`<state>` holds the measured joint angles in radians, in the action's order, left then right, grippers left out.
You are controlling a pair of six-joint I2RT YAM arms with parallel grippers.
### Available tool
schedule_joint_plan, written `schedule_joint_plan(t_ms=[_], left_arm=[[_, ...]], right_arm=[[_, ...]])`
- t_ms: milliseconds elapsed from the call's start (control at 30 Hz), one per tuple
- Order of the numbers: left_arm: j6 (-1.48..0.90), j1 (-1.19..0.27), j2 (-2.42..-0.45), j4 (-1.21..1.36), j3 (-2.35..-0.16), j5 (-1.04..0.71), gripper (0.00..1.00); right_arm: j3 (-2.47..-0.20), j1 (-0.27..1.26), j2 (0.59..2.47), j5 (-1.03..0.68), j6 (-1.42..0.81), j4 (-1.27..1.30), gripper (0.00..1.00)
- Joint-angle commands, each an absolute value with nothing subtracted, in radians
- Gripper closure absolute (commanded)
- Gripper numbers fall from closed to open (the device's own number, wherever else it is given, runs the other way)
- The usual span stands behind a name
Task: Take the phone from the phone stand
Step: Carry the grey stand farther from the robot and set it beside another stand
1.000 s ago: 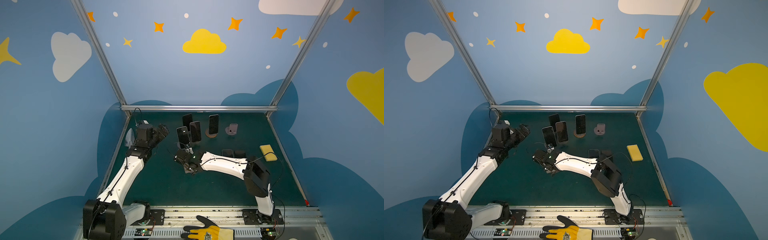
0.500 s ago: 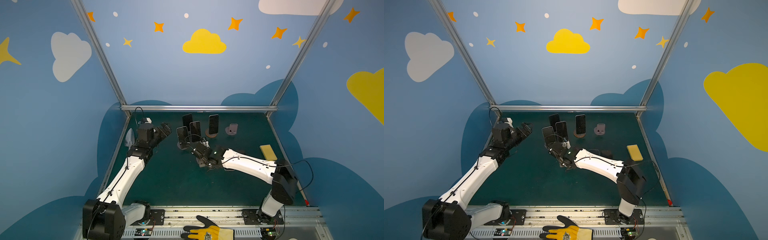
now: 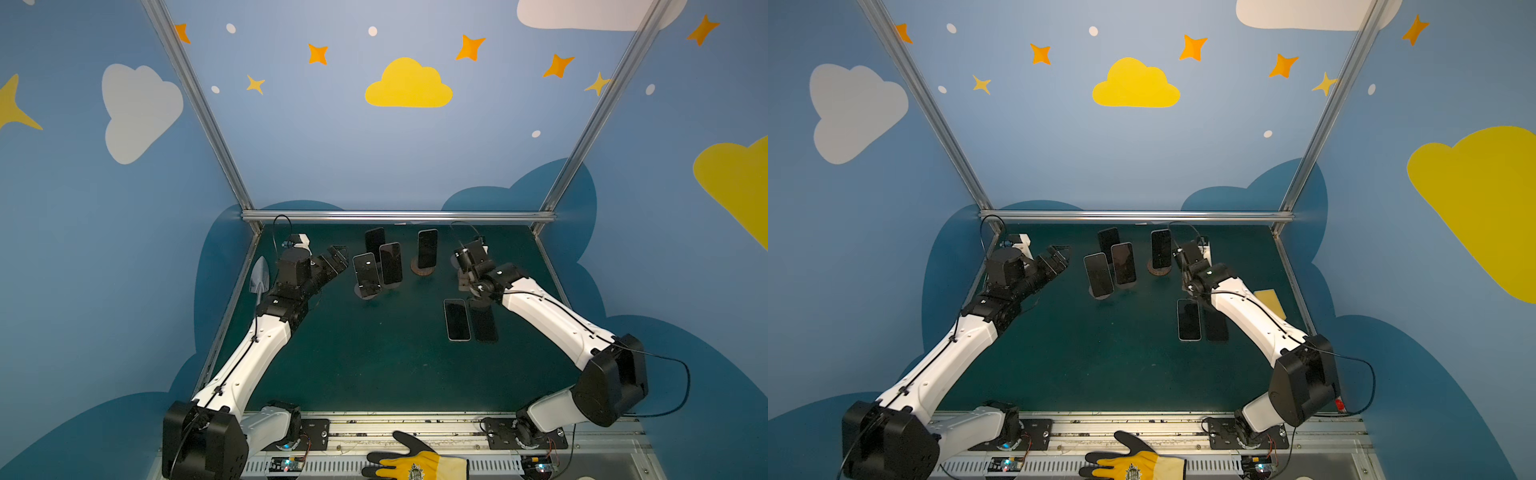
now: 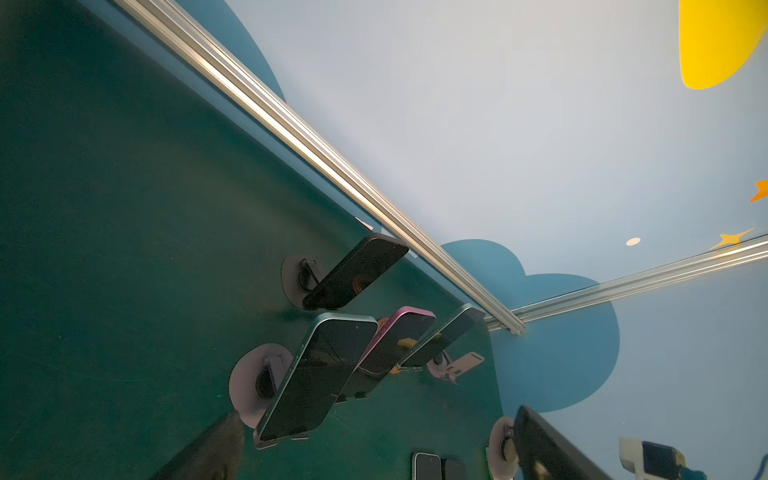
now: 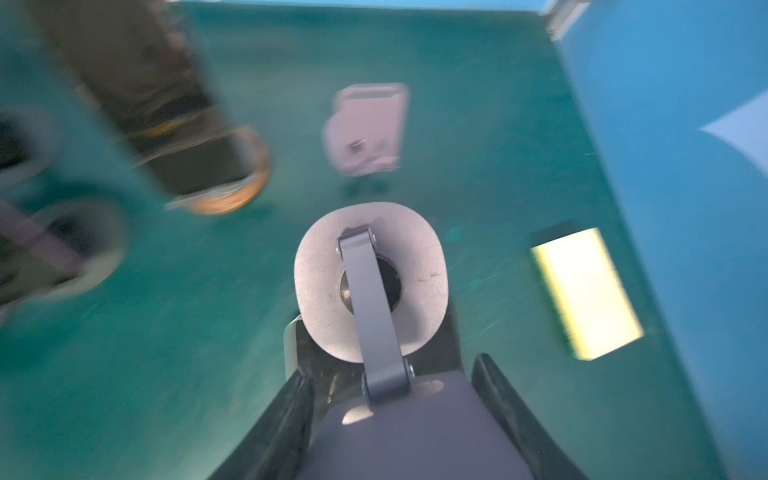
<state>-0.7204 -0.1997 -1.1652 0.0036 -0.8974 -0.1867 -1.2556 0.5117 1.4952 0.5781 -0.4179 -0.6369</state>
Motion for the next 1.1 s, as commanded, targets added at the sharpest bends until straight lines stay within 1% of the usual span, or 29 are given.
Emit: schedule_joint_plan(t_ms=[0,200,433,600,733,900,1067], left_arm=[[-0.711,-0.205,-1.168,0.024,-0.891,-0.2,0.0],[-0.719,-0.207,-1.19,0.025,-0.895,-0.206,0.0],[-0.733,-0.212,-1.192,0.029,-0.894,-0.241,0.0],[-0.742,-0.215,-1.199,0.031,-0.898,-0.259,0.0],[-0.767,-0.216,-1.198,0.033,-0.896,-0.272,0.0],[-0.795,-0.222,-1.194,0.058,-0.892,-0.309,0.0],[-0.781,-0.228,-1.191,0.059,-0.886,-0.293,0.0]], right_arm=[[-1.26,0.417,1.499,0.534,-0.32,-0.532,0.49],[-1.37,0.266,1.62,0.44,-0.254,-0.515,0.49],[-1.527,0.157,1.797,0.294,-0.244,-0.551,0.5],[-1.623,0.127,1.921,0.259,-0.216,-0.57,0.51],[-1.725,0.112,2.031,0.219,-0.232,-0.638,0.5],[-1.799,0.1,2.117,0.199,-0.234,-0.662,0.5],[-1.894,0.091,2.206,0.185,-0.291,-0.742,0.48]])
